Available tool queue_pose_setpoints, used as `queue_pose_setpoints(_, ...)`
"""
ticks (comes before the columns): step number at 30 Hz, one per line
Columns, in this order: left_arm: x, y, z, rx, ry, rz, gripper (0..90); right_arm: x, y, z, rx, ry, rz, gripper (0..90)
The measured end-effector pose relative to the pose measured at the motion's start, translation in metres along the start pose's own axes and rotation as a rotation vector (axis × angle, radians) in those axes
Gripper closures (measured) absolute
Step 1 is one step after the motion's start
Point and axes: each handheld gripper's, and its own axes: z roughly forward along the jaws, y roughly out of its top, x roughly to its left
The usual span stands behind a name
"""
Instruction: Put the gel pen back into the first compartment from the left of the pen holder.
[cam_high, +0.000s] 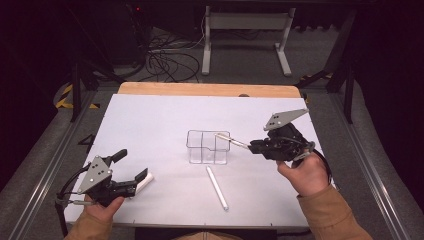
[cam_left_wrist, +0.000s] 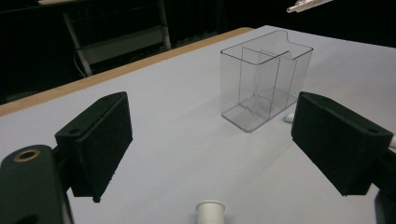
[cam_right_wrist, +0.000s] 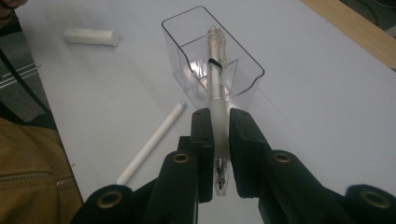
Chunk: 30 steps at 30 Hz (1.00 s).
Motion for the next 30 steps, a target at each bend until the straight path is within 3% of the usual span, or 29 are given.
queue_pose_setpoints(15, 0.001, 0.000, -0.001, -0.002, 0.001, 0.006, 13.3, 0.003, 0.013, 0.007, 0.016, 0.020, -0.016, 80.9)
queue_pose_setpoints(17, 0.000, 0.000, -0.002, -0.003, 0.001, 0.005, 13.2, 0.004, 0.015, 0.008, 0.029, 0.021, -0.038, 80.9)
queue_pose_setpoints(30, 0.001, 0.000, -0.002, -0.003, 0.002, 0.004, 13.3, 0.005, 0.039, 0.026, 0.100, 0.042, -0.058, 80.9)
